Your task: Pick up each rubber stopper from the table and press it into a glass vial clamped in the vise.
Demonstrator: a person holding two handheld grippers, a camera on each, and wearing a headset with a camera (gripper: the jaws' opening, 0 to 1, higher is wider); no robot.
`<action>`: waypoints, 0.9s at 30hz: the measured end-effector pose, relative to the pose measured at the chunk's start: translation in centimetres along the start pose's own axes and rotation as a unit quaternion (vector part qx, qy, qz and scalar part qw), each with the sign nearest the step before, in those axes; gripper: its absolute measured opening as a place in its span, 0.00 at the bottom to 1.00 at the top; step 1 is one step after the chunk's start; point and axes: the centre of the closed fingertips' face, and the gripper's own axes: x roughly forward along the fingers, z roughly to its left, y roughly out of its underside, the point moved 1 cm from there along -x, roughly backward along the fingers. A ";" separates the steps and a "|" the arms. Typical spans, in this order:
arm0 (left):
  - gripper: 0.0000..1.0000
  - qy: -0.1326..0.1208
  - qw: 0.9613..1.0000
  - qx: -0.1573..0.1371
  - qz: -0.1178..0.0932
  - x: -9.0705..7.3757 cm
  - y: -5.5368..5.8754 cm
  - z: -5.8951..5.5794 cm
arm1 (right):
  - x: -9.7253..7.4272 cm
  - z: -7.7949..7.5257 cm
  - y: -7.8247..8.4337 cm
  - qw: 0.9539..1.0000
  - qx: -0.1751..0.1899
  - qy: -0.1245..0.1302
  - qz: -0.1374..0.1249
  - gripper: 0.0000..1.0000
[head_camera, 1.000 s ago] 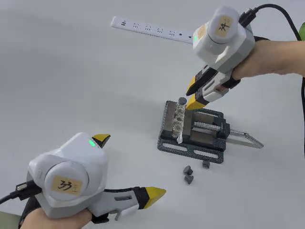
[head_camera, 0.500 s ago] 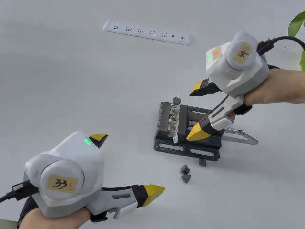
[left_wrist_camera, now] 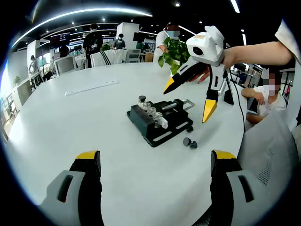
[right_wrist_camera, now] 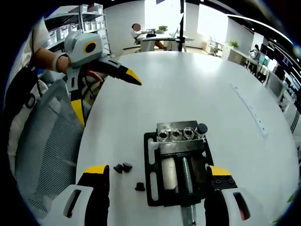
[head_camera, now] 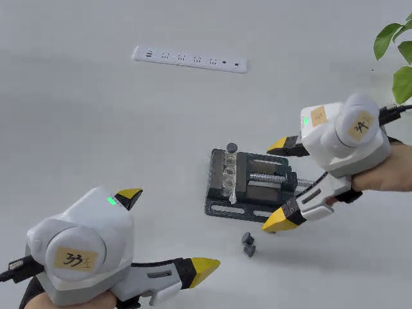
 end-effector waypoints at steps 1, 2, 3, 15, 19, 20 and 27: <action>0.97 0.000 1.000 0.001 0.000 0.0 -0.1 0.0 | -0.1 0.4 0.1 1.000 0.001 0.000 -0.003 0.82; 0.97 0.001 1.000 0.002 0.000 -0.1 -0.2 -0.1 | -0.2 0.9 0.3 1.000 0.004 0.000 -0.007 0.81; 0.97 0.001 1.000 0.002 0.000 -0.1 -0.2 -0.1 | -0.2 1.1 0.4 1.000 0.007 0.001 -0.009 0.80; 0.97 0.003 1.000 0.008 0.002 -0.5 -0.5 -0.3 | -0.1 3.8 1.9 0.998 0.026 0.021 -0.054 0.64; 0.97 0.001 1.000 0.009 0.002 -0.7 -0.6 -0.3 | 0.2 4.0 2.9 0.998 0.025 0.026 -0.055 0.57; 0.97 0.001 1.000 0.009 0.002 -0.7 -0.6 -0.3 | 0.2 4.0 3.0 0.998 0.029 0.027 -0.057 0.55; 0.96 -0.004 1.000 0.007 0.004 -1.0 -0.4 -0.3 | 0.8 3.7 4.4 0.997 0.034 0.041 -0.056 0.39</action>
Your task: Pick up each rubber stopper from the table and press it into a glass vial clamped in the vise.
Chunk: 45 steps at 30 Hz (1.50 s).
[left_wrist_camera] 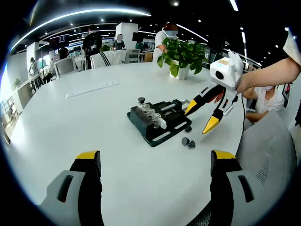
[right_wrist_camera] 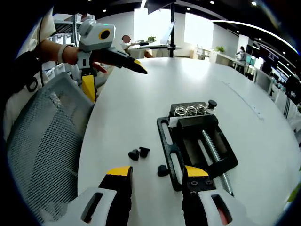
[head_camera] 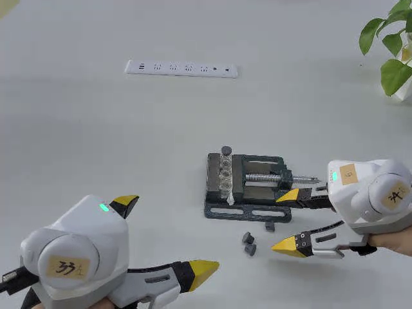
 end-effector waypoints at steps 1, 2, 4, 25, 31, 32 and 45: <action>0.97 0.000 1.000 -0.001 0.000 0.0 0.1 0.0 | 0.0 0.0 0.1 1.000 0.000 0.002 0.000 0.35; 0.97 -0.001 1.000 -0.002 0.000 -0.1 0.1 0.0 | 0.1 0.0 0.1 1.000 0.003 0.005 -0.002 0.33; 0.96 -0.002 1.000 -0.003 0.000 -0.2 0.0 -0.1 | 0.1 0.0 0.3 1.000 0.005 0.007 -0.002 0.31; 0.96 -0.007 1.000 -0.010 0.006 -0.3 0.8 0.2 | 1.5 -0.7 0.8 0.999 -0.035 0.006 0.012 0.11; 0.96 -0.004 1.000 -0.010 0.008 -0.2 0.7 -0.3 | 1.6 -0.5 0.9 0.998 -0.053 0.003 0.020 0.10; 0.96 -0.003 1.000 -0.010 0.008 -0.2 0.7 -0.2 | 1.5 -0.5 0.9 0.998 -0.053 0.004 0.021 0.10; 0.96 0.001 1.000 -0.007 0.008 0.0 0.7 -0.3 | 1.6 -0.6 0.7 0.997 -0.077 -0.001 0.029 0.07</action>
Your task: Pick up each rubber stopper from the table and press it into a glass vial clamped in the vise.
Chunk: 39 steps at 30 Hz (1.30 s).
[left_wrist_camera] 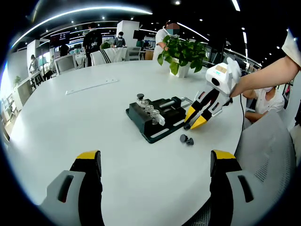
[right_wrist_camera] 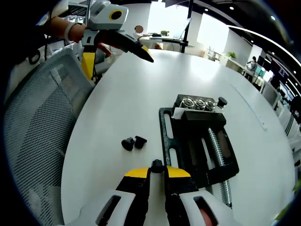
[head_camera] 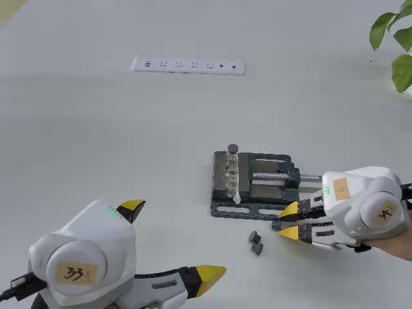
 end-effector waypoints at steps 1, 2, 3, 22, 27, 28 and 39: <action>0.96 0.000 1.000 0.001 0.000 0.0 0.0 0.0 | 0.0 0.0 0.0 1.000 0.000 0.000 0.000 0.07; 0.96 0.001 1.000 0.002 0.000 0.0 0.0 -0.1 | 0.0 0.0 0.1 1.000 0.003 0.000 0.001 0.07; 0.96 0.003 1.000 0.002 0.001 0.1 0.0 -0.2 | 0.0 0.0 0.1 1.000 0.005 -0.001 0.001 0.07; 0.70 0.126 0.976 0.175 0.019 4.0 -3.0 -6.3 | -4.4 0.7 -3.2 0.996 0.029 -0.048 0.067 0.06; 0.55 0.164 0.962 0.219 0.021 5.2 -4.0 -8.7 | -5.8 1.2 -4.4 0.994 0.011 -0.058 0.088 0.06; 0.51 0.170 0.960 0.224 0.018 5.3 -4.3 -9.1 | -6.0 1.2 -4.6 0.994 0.010 -0.059 0.091 0.06; 0.19 0.207 0.939 0.274 0.010 6.1 -5.5 -11.8 | -7.1 2.8 -6.7 0.990 -0.024 -0.088 0.107 0.06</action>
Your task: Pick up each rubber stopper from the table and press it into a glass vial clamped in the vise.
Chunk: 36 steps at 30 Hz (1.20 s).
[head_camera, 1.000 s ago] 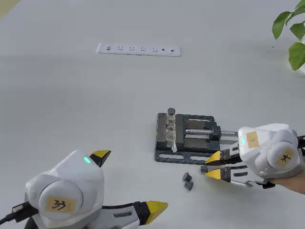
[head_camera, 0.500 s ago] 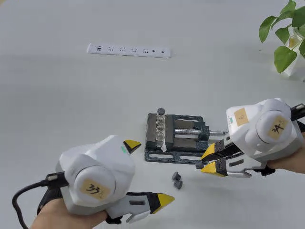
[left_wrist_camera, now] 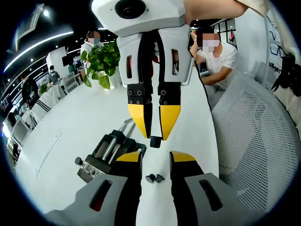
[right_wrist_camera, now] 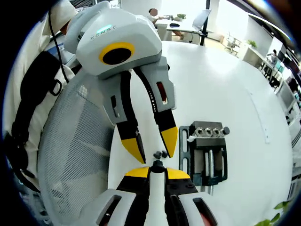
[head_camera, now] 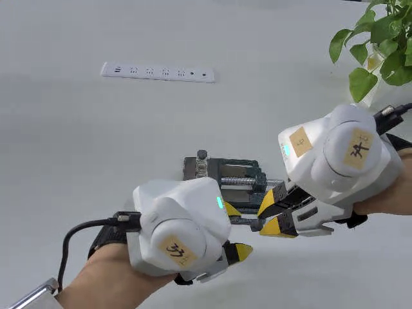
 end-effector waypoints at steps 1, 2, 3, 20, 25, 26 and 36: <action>0.18 0.000 1.000 0.003 0.001 0.0 0.0 0.0 | 0.0 0.2 -0.1 1.000 -0.003 -0.003 0.001 0.06; 0.18 0.001 1.000 0.004 0.001 0.0 0.0 0.1 | 0.1 0.3 -0.2 1.000 -0.005 -0.006 0.002 0.06; 0.18 0.002 1.000 0.005 0.002 0.0 0.0 0.0 | 0.1 0.3 -0.2 1.000 -0.008 -0.007 0.002 0.06; 0.06 0.025 1.000 0.008 0.003 0.0 0.2 -0.6 | 0.7 0.7 -0.2 0.999 -0.030 -0.020 0.013 0.06; 0.06 0.027 1.000 0.009 0.007 0.1 0.4 -0.8 | 0.5 0.9 -0.5 0.999 -0.032 -0.025 0.013 0.06; 0.06 0.026 1.000 0.010 0.006 0.1 0.4 -0.8 | 0.4 1.0 -0.6 0.999 -0.035 -0.024 0.014 0.06; 0.04 0.031 0.999 0.011 0.002 -0.2 0.5 -1.0 | 0.5 1.2 -0.7 0.999 -0.038 -0.029 0.011 0.06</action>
